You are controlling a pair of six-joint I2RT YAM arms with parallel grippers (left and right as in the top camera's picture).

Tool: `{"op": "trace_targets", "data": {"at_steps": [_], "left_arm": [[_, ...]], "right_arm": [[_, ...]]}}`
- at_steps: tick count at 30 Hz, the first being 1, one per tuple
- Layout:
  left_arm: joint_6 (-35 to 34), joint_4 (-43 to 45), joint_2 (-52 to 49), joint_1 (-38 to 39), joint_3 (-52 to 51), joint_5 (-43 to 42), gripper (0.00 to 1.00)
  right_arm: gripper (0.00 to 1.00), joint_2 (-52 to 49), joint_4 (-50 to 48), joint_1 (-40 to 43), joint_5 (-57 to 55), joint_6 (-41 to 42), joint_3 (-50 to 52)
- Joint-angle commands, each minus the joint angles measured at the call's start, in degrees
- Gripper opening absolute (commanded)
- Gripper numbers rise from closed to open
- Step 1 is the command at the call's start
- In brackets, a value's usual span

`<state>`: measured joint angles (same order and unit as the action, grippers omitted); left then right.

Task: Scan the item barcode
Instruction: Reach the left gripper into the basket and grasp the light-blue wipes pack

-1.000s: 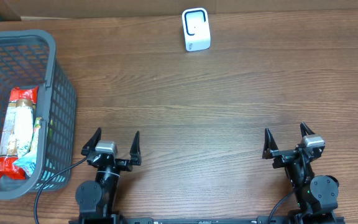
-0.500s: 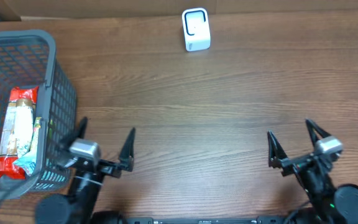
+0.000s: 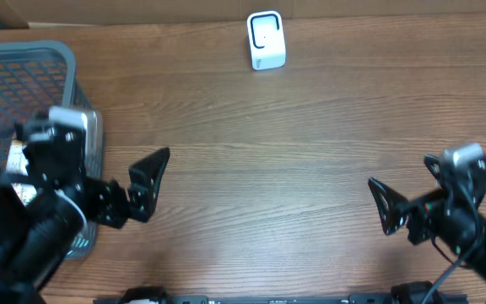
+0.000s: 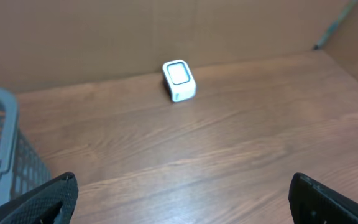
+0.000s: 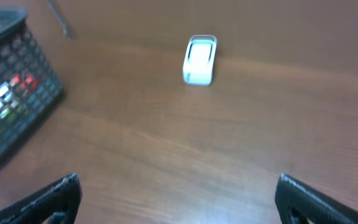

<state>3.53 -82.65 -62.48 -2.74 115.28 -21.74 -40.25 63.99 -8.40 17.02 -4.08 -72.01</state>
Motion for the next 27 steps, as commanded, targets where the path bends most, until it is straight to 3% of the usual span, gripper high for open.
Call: {"op": "trace_targets", "data": {"at_steps": [1, 4, 7, 11, 14, 19, 21, 27], "left_arm": [[1.9, -2.4, -6.0, -0.2, 9.0, -4.7, 1.00], [0.6, -2.2, -8.3, -0.2, 9.4, -8.5, 1.00], [-1.2, -2.4, -9.5, -0.3, 9.4, -2.5, 0.95], [-23.2, -8.1, -10.6, -0.9, 9.4, 25.4, 0.92], [-34.1, -12.9, -10.9, -4.7, 9.4, 35.6, 0.93], [-37.9, -14.1, -11.1, -17.6, 7.2, 35.9, 0.94], [-37.9, -13.7, -11.5, -26.2, 4.5, 35.4, 0.96], [-36.6, -9.5, -12.9, -41.5, -4.5, 29.7, 1.00]], "right_arm": [[1.00, -10.8, 7.5, -0.4, 4.0, -3.4, -11.5], [1.00, -18.7, 13.0, -0.4, 10.2, -3.3, -16.8], [1.00, -21.9, 13.3, -0.4, 14.0, -3.3, -16.8], [1.00, -25.7, 14.7, -0.4, 15.3, -3.3, -16.8], [1.00, -28.1, 16.2, -0.4, 15.2, -3.3, -16.8], [1.00, -30.2, 16.7, -0.4, 13.3, -3.5, -16.8], [1.00, -30.4, 16.8, -0.4, 11.5, -3.5, -16.8], [1.00, -30.5, 17.4, -0.4, 11.1, -3.6, -16.8]]}}
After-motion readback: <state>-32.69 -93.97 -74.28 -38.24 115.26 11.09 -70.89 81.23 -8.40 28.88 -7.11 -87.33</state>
